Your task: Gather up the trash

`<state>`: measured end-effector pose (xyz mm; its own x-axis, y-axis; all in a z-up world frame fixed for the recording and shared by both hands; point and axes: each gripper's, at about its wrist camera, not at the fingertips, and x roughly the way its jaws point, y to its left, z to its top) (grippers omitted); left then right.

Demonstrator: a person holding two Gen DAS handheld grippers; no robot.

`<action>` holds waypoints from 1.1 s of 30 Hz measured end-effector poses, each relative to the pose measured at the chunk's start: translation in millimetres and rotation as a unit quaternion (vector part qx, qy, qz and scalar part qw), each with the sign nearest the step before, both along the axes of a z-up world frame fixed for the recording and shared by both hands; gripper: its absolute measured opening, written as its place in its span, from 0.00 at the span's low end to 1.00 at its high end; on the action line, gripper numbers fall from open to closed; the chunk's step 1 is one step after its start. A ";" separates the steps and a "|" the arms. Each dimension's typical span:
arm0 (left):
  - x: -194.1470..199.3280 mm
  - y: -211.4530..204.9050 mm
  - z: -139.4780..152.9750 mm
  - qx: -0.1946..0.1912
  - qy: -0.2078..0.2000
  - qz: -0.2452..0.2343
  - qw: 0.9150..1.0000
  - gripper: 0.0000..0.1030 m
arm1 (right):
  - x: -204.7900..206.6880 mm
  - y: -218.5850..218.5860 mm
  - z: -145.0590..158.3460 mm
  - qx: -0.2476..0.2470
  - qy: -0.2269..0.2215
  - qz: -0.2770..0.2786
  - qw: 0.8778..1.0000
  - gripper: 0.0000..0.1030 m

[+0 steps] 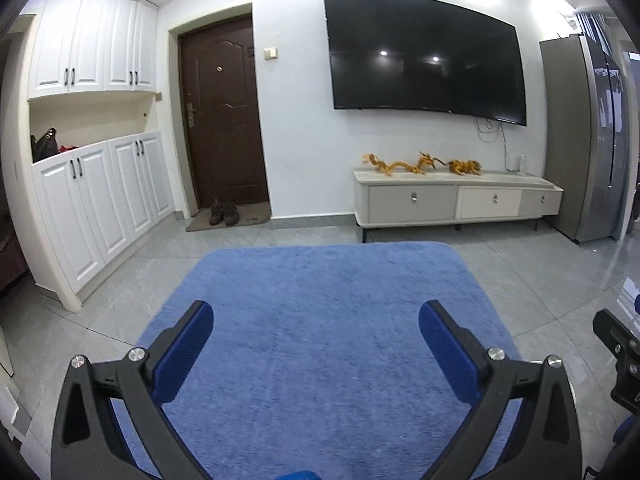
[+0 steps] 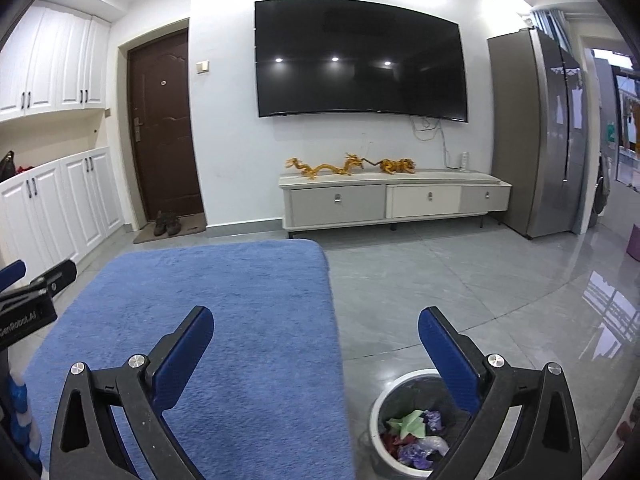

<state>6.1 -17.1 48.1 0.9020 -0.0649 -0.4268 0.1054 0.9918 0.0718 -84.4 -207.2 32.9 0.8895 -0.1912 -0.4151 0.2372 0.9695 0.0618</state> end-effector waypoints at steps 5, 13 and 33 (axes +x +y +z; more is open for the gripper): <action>7.4 -17.8 -9.4 -0.001 0.012 -0.014 1.000 1.00 | 1.9 -18.7 -5.2 0.003 0.001 -0.026 1.000 1.00; 10.1 -32.7 -17.5 0.014 0.011 -0.008 1.000 1.00 | -1.2 -31.7 -13.2 0.003 -0.001 -0.050 0.999 1.00; 14.1 -25.9 -22.9 0.016 0.021 0.022 0.999 1.00 | 0.8 -42.8 -15.7 0.004 0.007 -0.059 0.998 1.00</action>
<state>20.2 -43.0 25.2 0.8852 -0.0118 -0.4650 0.0662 0.9927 0.1009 -83.6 -250.0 17.1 0.8552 -0.2911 -0.4288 0.3504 0.9344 0.0646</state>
